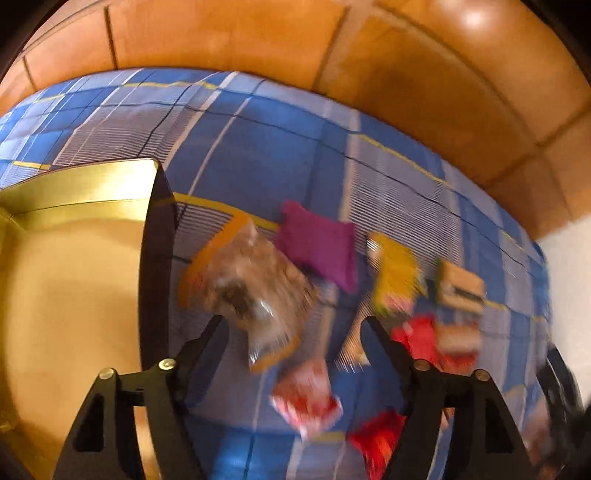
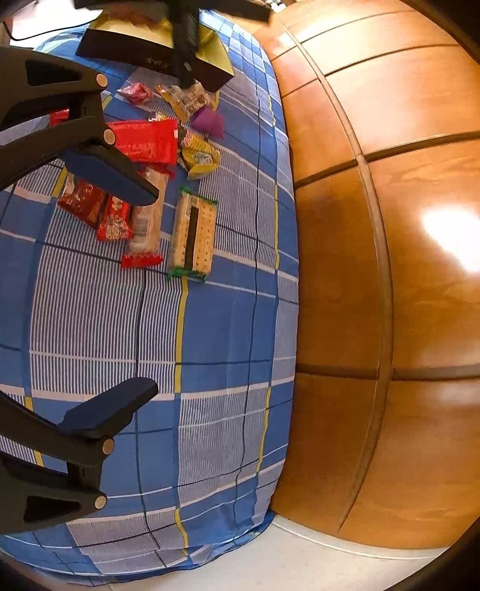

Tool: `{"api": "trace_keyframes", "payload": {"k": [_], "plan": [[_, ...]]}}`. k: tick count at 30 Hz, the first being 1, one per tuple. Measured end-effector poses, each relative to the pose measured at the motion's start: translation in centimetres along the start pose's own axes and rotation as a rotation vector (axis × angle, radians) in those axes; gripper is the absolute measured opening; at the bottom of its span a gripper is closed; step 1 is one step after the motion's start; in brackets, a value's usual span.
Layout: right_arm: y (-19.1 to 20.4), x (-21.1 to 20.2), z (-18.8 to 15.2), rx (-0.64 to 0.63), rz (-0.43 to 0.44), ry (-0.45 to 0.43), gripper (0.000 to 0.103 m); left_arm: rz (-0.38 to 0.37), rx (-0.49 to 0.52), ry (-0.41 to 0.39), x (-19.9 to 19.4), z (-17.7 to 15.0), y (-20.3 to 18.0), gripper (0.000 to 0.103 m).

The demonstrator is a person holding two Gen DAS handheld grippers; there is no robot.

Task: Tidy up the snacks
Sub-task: 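Grasp the clear bag with orange trim with the left gripper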

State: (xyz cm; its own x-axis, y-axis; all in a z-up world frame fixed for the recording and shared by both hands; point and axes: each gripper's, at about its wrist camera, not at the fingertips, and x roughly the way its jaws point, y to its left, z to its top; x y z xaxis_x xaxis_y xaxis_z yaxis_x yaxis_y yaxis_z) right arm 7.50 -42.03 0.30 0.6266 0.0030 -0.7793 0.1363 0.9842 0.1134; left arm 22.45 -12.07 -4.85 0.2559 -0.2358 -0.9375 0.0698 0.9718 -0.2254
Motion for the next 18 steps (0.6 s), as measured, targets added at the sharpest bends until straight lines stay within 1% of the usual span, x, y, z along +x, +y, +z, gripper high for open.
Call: {"api": "trace_keyframes", "payload": {"k": [1,2,5,7,8,9,10,13,16,18], "plan": [[0.2,-0.1,0.0,-0.009,0.002,-0.005,0.096,0.021,-0.019,0.01,0.6,0.5,0.0,0.076],[0.4,-0.3,0.0,-0.018,0.005,-0.01,0.096,0.054,-0.016,0.002,1.0,1.1,-0.3,0.077],[0.7,-0.6,0.1,-0.024,0.016,-0.024,0.096,0.087,0.002,0.007,1.9,1.8,-1.0,0.079],[0.9,-0.6,0.1,-0.03,0.023,-0.024,0.096,0.109,0.05,0.0,2.2,1.9,-1.9,0.077],[0.9,-0.6,0.1,-0.034,0.024,-0.025,0.096,0.115,0.088,-0.001,2.4,1.7,-2.3,0.069],[1.1,-0.6,0.2,-0.039,0.025,-0.027,0.096,0.121,0.108,0.006,2.6,1.6,-2.4,0.054],[1.2,-0.7,0.1,-0.043,0.027,-0.029,0.096,0.121,0.132,0.015,2.8,1.2,-2.6,0.054],[1.3,-0.7,0.1,-0.05,0.025,-0.029,0.096,0.108,0.231,-0.02,2.1,-0.6,-3.1,0.049],[1.2,-0.7,0.1,-0.051,0.022,-0.027,0.096,0.063,0.286,-0.05,1.1,-2.3,-2.7,0.039],[1.2,-0.6,0.1,-0.052,0.024,-0.021,0.095,0.021,0.3,-0.067,0.4,-2.9,-2.2,0.029]]}}
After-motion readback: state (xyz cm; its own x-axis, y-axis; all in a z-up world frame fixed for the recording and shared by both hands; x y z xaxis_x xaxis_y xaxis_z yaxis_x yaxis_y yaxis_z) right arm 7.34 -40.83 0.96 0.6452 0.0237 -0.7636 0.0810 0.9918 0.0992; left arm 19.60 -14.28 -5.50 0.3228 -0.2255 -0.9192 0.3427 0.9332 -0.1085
